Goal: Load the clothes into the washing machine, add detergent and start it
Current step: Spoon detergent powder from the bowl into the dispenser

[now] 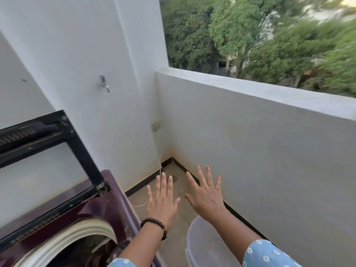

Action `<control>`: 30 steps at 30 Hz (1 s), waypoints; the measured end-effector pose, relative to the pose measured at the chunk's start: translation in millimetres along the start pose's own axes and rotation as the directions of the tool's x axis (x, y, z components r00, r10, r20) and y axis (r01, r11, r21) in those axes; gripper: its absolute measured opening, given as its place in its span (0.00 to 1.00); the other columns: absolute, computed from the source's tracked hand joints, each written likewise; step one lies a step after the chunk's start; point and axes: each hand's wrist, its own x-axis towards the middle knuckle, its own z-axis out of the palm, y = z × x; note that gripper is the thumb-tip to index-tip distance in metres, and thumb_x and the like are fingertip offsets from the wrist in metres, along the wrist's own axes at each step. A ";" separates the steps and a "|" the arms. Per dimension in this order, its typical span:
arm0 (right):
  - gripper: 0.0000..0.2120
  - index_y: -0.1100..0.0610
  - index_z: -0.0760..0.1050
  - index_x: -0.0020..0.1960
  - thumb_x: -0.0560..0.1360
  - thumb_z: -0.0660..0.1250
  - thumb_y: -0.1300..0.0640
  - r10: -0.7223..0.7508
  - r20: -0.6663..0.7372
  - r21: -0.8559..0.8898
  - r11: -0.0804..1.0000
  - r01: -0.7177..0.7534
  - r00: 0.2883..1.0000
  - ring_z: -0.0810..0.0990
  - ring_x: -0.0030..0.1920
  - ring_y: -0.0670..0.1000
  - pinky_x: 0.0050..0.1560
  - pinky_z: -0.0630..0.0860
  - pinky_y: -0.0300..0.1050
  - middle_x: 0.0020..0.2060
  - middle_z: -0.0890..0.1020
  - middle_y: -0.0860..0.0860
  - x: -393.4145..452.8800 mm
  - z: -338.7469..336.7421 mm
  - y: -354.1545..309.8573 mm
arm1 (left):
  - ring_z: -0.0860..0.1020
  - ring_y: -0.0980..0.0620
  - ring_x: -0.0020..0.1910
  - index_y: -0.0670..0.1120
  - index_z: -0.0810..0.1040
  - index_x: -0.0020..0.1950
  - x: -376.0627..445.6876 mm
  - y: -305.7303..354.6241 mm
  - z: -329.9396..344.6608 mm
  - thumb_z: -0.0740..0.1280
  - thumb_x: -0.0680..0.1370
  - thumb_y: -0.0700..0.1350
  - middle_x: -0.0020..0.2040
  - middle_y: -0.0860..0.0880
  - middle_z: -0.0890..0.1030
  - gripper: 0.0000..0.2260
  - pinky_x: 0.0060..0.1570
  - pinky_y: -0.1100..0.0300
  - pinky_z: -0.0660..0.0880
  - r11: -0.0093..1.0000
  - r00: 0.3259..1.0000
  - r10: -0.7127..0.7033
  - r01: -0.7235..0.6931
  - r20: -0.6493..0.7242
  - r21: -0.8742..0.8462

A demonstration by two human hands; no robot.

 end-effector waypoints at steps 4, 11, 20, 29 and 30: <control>0.33 0.44 0.40 0.79 0.81 0.51 0.38 0.099 -0.031 0.034 0.995 -0.097 0.995 0.29 0.75 0.59 0.73 0.38 0.69 0.79 0.38 0.54 -8.9 -13.7 47.1 | 0.38 0.46 0.77 0.46 0.39 0.78 24.1 49.8 -5.1 0.49 0.82 0.59 0.79 0.43 0.40 0.31 0.75 0.41 0.43 0.994 0.994 0.106 -0.106 0.028 0.015; 0.33 0.44 0.39 0.79 0.80 0.50 0.37 0.322 -0.088 0.057 0.946 -0.318 0.943 0.32 0.77 0.60 0.73 0.40 0.69 0.79 0.36 0.54 -34.0 -47.7 138.1 | 0.26 0.51 0.70 0.48 0.28 0.75 54.5 149.2 -22.8 0.46 0.84 0.59 0.76 0.47 0.27 0.32 0.75 0.42 0.35 0.973 0.967 0.231 -0.231 0.105 -0.015; 0.34 0.43 0.37 0.79 0.80 0.50 0.36 0.527 -0.234 0.137 0.850 -0.510 0.817 0.31 0.77 0.60 0.74 0.39 0.69 0.78 0.35 0.53 -80.4 -96.7 236.5 | 0.25 0.51 0.72 0.49 0.28 0.76 78.0 272.1 -62.8 0.45 0.83 0.60 0.76 0.49 0.26 0.32 0.70 0.47 0.28 0.888 0.887 0.459 -0.455 0.056 -0.069; 0.35 0.44 0.40 0.79 0.80 0.54 0.38 0.606 -0.427 0.228 0.790 -0.569 0.671 0.35 0.78 0.61 0.74 0.41 0.67 0.79 0.38 0.54 -107.0 -147.5 301.8 | 0.29 0.50 0.76 0.50 0.31 0.78 98.4 363.6 -108.2 0.45 0.83 0.60 0.78 0.50 0.29 0.31 0.73 0.46 0.30 0.792 0.799 0.600 -0.601 -0.051 -0.108; 0.35 0.44 0.41 0.79 0.80 0.55 0.38 0.609 -0.456 0.241 0.786 -0.569 0.649 0.36 0.78 0.62 0.74 0.42 0.67 0.79 0.38 0.55 -108.3 -152.6 307.9 | 0.30 0.50 0.77 0.50 0.32 0.78 100.7 372.7 -114.1 0.45 0.83 0.60 0.78 0.50 0.30 0.31 0.73 0.46 0.31 0.782 0.792 0.607 -0.611 -0.066 -0.123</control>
